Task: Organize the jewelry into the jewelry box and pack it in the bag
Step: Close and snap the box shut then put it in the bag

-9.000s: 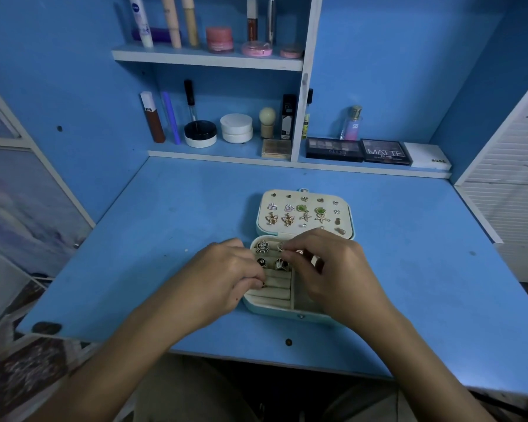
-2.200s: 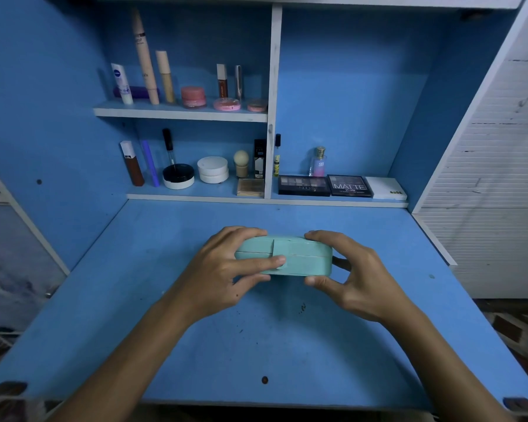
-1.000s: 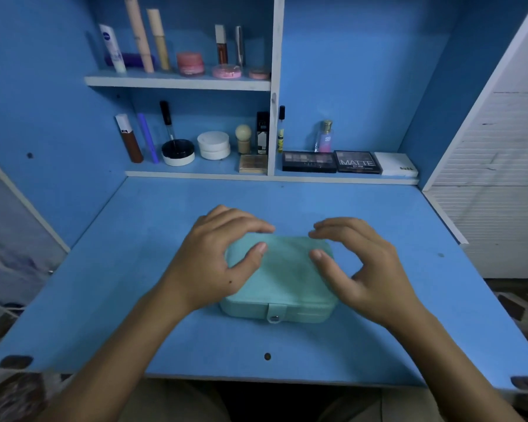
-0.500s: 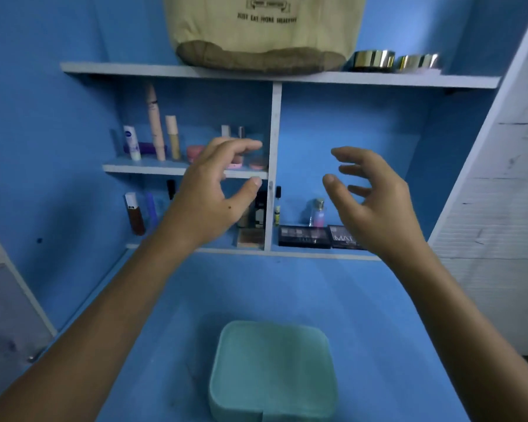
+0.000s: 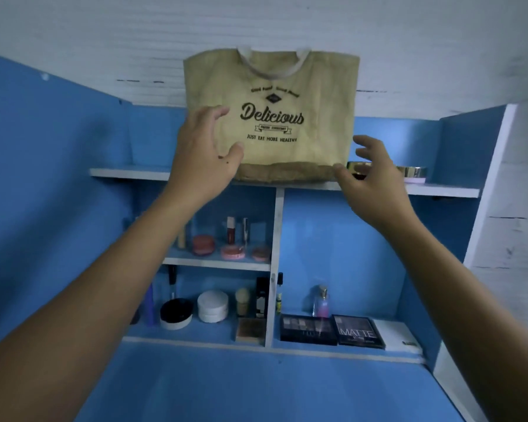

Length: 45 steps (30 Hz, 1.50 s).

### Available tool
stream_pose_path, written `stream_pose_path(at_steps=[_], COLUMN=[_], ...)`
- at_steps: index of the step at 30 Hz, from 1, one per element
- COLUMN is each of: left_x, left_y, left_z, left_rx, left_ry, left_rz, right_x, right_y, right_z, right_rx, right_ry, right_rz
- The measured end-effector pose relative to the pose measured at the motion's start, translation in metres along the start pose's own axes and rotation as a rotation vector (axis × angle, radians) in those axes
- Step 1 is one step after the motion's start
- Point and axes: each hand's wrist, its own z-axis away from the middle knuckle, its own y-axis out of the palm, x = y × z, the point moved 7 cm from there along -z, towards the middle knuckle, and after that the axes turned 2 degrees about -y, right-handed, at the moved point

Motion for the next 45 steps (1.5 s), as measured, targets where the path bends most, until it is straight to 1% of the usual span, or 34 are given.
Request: stream_pose_path(at_steps=[3,6,9,11,13,15,18,23,31,36,41,45], left_x=[0.014,0.032,0.051,0.057,0.061,0.063,0.058,0.052,0.022,0.007,-0.009,-0.006], left_y=[-0.001,0.001,0.008,0.013,0.017,0.018,0.017,0.012,-0.017,-0.037,-0.054,-0.060], left_z=[-0.021,-0.038,-0.044,-0.044,-0.043,-0.043,-0.042,-0.043,-0.033,-0.013,0.018,0.053], left_rx=[-0.011,0.010,0.100,0.169,0.212,0.208,0.181,0.120,0.034,-0.021,-0.027,-0.031], left_ry=[-0.129,-0.303,-0.486,-0.532,-0.532,-0.537,-0.515,-0.449,-0.339,-0.276,-0.185,-0.175], left_rz=[0.000,0.029,0.071,0.052,0.004,-0.006,0.028,0.082,0.157,0.226,0.279,0.302], right_x=[-0.001,-0.005,-0.011,-0.014,-0.017,-0.018,-0.018,-0.017,0.000,0.018,0.025,0.023], right_y=[0.003,0.004,0.004,0.007,0.014,0.018,0.020,0.015,-0.012,-0.037,-0.058,-0.062], right_z=[-0.025,-0.046,-0.063,-0.068,-0.070,-0.070,-0.069,-0.060,-0.042,-0.015,0.017,0.052], right_rx=[0.011,0.020,0.019,0.052,0.109,0.140,0.139,0.103,0.006,-0.036,-0.088,-0.109], right_ry=[0.063,0.142,0.224,0.279,0.312,0.319,0.316,0.311,0.230,0.142,0.072,0.032], right_rz=[0.014,0.036,0.086,0.115,0.139,0.146,0.129,0.071,-0.017,-0.015,-0.070,-0.072])
